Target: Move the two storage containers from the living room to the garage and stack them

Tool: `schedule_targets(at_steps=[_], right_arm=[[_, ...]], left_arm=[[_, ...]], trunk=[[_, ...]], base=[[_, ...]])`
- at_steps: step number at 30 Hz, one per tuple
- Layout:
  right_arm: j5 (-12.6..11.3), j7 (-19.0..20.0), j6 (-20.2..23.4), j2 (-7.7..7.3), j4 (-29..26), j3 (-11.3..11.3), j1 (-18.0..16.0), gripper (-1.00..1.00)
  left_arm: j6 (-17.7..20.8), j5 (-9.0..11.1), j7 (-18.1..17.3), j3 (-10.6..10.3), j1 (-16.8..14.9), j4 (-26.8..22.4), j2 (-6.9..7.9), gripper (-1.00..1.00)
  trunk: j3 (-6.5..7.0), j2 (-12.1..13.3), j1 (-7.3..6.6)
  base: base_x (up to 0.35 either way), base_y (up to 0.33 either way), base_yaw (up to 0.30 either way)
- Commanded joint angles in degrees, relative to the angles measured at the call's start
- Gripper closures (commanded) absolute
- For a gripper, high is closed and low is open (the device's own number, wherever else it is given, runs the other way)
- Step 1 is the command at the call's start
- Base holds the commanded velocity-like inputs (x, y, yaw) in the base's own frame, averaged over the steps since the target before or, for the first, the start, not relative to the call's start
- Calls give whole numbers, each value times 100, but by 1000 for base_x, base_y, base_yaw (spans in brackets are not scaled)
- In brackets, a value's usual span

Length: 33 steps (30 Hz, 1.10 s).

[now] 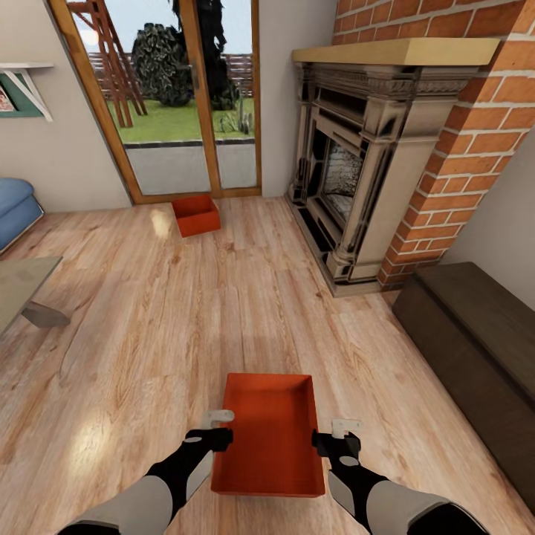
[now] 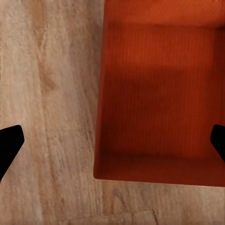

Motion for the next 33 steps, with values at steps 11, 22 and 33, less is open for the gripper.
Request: schedule_targets(at_steps=[11, 22, 33], right_arm=[[-41, -15, -15, 2, 5, 47, -3, -100], [-37, -15, -16, -4, 5, 43, -3, -100], [-37, -15, -8, 3, 5, 42, -3, -100]], left_arm=[[37, 32, 33, -51, 0, -84, 0, -100], [44, 46, 35, -47, 0, -85, -4, -100], [46, 34, 38, -45, 0, -83, 32, -100]], trunk=[[-4, -2, 0], [-58, -122, 66], [-255, -564, 307]], base=[[0, 0, 0], [0, 0, 0], [0, 0, 0]])
